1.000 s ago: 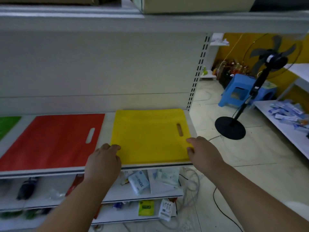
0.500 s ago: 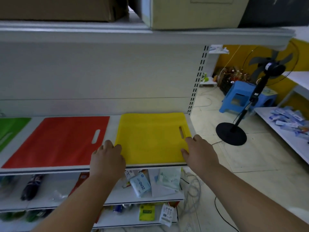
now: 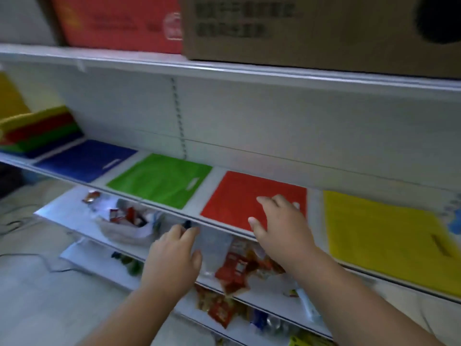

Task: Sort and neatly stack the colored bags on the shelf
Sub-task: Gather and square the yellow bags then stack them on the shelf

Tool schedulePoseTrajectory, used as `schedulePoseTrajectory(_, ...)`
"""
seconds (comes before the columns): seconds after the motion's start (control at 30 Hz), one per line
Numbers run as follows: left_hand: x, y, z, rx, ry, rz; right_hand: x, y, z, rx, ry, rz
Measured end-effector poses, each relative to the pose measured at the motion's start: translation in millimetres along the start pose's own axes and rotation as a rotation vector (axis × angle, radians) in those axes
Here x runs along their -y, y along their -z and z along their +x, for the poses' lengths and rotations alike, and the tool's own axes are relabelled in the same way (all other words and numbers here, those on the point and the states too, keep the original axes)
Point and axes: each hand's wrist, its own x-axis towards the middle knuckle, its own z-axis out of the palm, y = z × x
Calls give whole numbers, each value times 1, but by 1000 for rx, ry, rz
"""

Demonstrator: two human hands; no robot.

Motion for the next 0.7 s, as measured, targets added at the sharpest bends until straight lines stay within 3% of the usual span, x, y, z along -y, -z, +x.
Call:
schedulePoseTrajectory(0.3,227,64,-45,-46,294,53,230,-59,87,21,263,199)
schedulePoseTrajectory(0.7,473,87,14,-103,538,126,463,-165,252,113,481,323)
